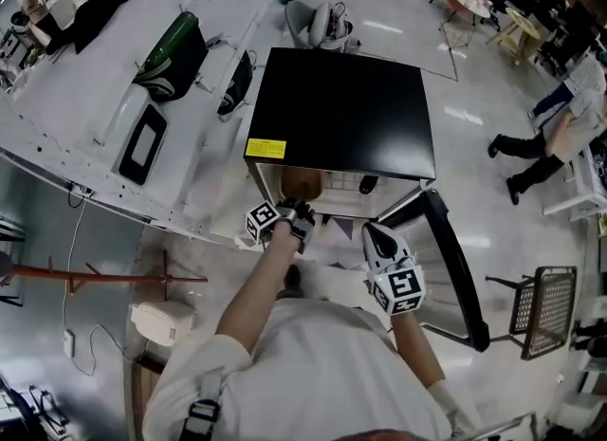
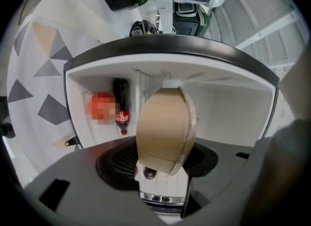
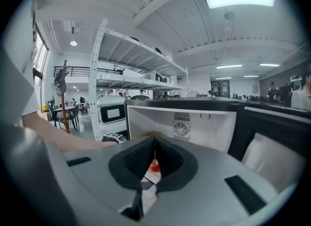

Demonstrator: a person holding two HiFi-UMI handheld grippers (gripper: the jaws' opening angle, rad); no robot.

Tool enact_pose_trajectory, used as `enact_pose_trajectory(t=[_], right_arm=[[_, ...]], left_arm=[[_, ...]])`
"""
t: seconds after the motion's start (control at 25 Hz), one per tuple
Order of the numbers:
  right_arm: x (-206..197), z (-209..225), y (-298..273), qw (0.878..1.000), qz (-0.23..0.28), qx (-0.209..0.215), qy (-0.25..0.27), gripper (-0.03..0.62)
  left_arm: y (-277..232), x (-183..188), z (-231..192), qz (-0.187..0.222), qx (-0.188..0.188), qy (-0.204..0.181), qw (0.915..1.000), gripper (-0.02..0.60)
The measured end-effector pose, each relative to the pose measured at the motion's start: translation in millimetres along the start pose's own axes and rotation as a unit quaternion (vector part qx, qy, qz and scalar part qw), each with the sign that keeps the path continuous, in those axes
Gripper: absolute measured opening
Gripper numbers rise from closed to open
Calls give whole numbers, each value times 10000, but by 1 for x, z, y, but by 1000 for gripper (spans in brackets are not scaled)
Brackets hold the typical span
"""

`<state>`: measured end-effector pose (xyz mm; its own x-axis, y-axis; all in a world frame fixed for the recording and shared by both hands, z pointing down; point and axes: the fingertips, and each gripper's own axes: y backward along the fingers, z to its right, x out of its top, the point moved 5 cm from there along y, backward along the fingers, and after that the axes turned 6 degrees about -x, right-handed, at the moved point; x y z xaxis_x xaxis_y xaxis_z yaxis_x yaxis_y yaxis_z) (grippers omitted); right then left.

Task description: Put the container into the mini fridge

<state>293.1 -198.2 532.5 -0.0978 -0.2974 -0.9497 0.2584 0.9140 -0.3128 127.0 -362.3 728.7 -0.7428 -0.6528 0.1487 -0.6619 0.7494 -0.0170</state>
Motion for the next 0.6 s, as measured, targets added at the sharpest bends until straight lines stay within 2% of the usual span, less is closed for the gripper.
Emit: enact_pose_trajectory(t=[0.28,0.6], right_arm=[[-1,-3,-3,9999,-78,35,76,8],[-4,-9,-2,9998,-118,140,111,8]], left_arm=[[-7,5,-3,-11,-13,-11,10000,243],[-2,7,-8,45,37,-175,9998,381]])
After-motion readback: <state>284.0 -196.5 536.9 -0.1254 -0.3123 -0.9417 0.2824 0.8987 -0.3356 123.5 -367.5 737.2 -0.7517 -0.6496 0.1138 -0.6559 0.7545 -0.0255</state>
